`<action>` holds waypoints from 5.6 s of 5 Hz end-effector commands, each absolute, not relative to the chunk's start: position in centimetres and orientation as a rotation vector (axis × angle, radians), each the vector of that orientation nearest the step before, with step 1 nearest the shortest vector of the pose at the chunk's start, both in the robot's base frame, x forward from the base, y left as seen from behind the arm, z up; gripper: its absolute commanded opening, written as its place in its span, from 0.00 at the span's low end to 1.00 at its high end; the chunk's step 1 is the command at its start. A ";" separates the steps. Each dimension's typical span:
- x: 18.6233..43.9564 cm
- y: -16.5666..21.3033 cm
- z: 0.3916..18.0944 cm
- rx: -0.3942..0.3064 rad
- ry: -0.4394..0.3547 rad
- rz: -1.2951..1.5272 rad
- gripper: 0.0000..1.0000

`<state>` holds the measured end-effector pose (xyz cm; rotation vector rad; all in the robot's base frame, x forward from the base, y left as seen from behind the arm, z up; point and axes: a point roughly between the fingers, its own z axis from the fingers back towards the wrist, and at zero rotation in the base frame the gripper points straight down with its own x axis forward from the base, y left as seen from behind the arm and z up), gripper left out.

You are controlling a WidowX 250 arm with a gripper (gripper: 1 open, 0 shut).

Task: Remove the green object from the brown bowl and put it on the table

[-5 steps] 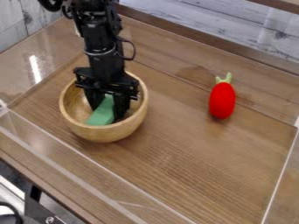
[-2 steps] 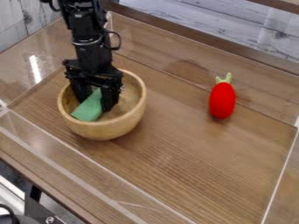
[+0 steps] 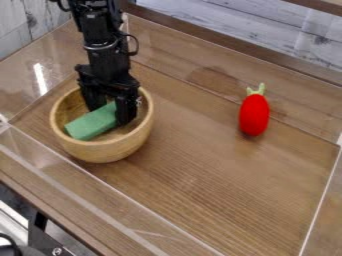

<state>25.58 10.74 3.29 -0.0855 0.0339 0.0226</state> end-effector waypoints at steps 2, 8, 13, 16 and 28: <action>25.8 12.6 3.9 -0.090 0.013 -0.035 1.00; 25.8 10.8 2.6 -0.129 0.026 0.126 1.00; 27.2 8.8 8.1 -0.097 -0.108 0.145 0.00; 28.0 1.7 13.2 -0.092 -0.185 0.049 0.00; 29.9 -7.4 5.5 -0.008 -0.126 -0.102 0.00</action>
